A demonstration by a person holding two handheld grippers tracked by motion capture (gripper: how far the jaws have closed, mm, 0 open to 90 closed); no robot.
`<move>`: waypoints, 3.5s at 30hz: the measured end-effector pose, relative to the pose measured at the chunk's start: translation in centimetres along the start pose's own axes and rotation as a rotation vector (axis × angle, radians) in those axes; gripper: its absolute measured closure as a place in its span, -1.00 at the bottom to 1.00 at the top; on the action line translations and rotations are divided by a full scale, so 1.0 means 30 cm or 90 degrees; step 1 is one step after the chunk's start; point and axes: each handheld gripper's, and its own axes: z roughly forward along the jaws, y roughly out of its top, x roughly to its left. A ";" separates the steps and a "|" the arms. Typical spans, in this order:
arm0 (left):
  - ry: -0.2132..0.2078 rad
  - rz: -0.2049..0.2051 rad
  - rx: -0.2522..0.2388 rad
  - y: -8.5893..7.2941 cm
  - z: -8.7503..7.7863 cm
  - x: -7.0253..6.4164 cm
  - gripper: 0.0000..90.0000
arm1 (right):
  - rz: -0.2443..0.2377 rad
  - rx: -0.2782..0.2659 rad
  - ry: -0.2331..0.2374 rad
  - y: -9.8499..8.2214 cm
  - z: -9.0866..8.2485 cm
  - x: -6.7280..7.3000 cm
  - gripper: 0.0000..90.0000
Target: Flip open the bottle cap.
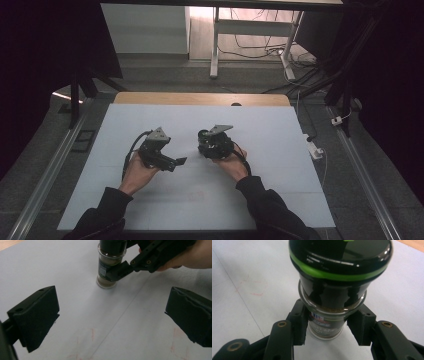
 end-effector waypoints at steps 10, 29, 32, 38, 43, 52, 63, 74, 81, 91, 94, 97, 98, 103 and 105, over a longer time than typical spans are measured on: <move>-0.015 0.009 -0.001 0.061 0.083 0.025 -1.00 | 0.000 0.000 0.000 0.000 0.000 0.000 0.17; -0.045 0.077 0.015 0.105 0.125 0.003 0.54 | -0.003 0.001 0.000 0.000 0.000 0.000 0.17; -0.054 0.084 0.020 0.113 0.138 -0.010 0.81 | -0.001 0.000 0.000 0.001 0.000 0.000 0.17; -0.051 0.077 0.029 0.120 0.160 -0.019 0.96 | -0.001 0.001 0.000 0.001 0.000 0.001 0.17; -0.053 0.065 0.025 0.121 0.170 -0.015 0.96 | 0.000 0.002 0.000 0.001 0.000 0.001 0.17; -0.057 0.060 0.013 0.131 0.161 -0.026 0.96 | 0.000 0.002 0.000 0.001 0.000 0.001 0.17; -0.057 0.064 0.012 0.144 0.147 -0.031 0.96 | 0.001 0.002 0.001 0.001 0.000 0.000 0.17; -0.059 0.054 0.005 0.156 0.137 -0.027 0.96 | -0.001 0.002 -0.001 0.001 0.000 0.001 0.17; -0.053 0.048 -0.001 0.165 0.131 -0.024 0.96 | 0.002 0.003 0.000 0.002 0.001 0.001 0.17; -0.050 0.037 -0.014 0.175 0.119 -0.007 0.96 | 0.002 0.003 0.001 0.002 0.001 0.000 0.17; -0.047 0.035 -0.014 0.179 0.116 0.000 0.96 | 0.002 0.003 0.000 0.002 0.001 0.000 0.17; -0.044 0.033 -0.013 0.182 0.112 0.009 0.96 | 0.001 0.003 0.000 0.002 0.002 0.000 0.17; -0.041 0.032 -0.013 0.182 0.111 0.012 0.96 | 0.000 0.003 0.000 0.002 0.002 -0.001 0.17; -0.037 0.023 -0.020 0.186 0.108 0.024 0.96 | -0.003 0.003 0.000 0.003 0.002 -0.001 0.17; -0.034 0.019 -0.022 0.190 0.107 0.027 0.96 | -0.003 0.004 -0.001 0.002 0.002 0.000 0.17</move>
